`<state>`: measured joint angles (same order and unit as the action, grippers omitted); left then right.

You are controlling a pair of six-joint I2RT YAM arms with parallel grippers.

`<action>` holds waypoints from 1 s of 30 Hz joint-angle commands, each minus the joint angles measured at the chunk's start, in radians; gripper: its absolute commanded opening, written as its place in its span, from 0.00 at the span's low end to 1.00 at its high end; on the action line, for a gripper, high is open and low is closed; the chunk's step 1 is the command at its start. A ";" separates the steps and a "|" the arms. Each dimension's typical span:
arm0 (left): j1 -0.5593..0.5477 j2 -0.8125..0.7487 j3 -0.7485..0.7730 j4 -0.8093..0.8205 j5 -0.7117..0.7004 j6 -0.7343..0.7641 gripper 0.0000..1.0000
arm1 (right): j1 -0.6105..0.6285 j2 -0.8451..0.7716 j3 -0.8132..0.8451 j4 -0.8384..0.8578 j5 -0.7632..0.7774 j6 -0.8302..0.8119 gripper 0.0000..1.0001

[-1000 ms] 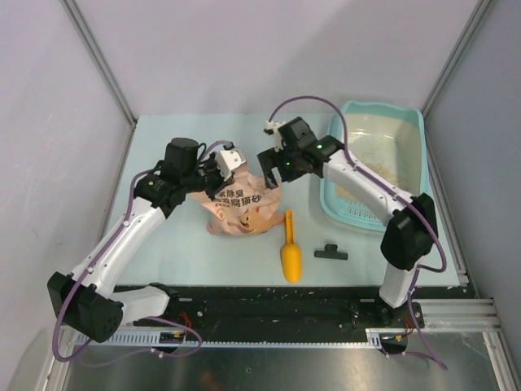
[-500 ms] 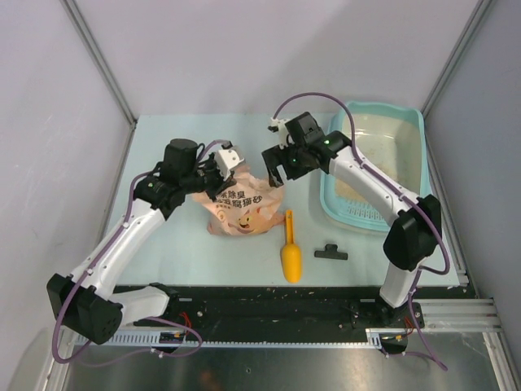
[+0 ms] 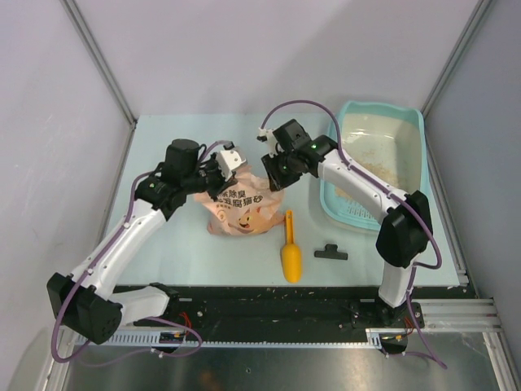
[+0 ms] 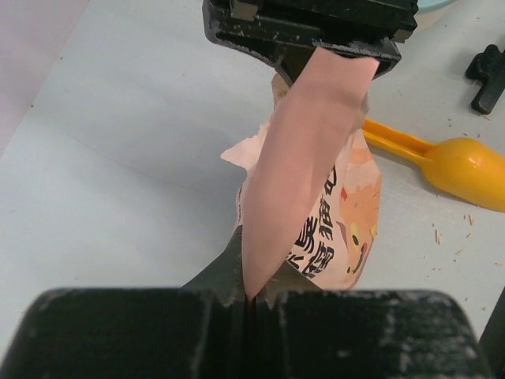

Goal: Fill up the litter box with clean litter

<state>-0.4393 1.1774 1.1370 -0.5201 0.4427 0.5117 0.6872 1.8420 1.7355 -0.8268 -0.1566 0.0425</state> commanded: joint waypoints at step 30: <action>0.030 0.010 -0.020 0.370 0.297 -0.027 0.00 | -0.118 0.034 0.124 0.086 -0.017 -0.027 0.00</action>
<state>-0.3668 1.3308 1.1587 -0.2832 0.6239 0.5713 0.5800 1.9774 1.9247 -0.7609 -0.1711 -0.0189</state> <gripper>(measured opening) 0.026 0.009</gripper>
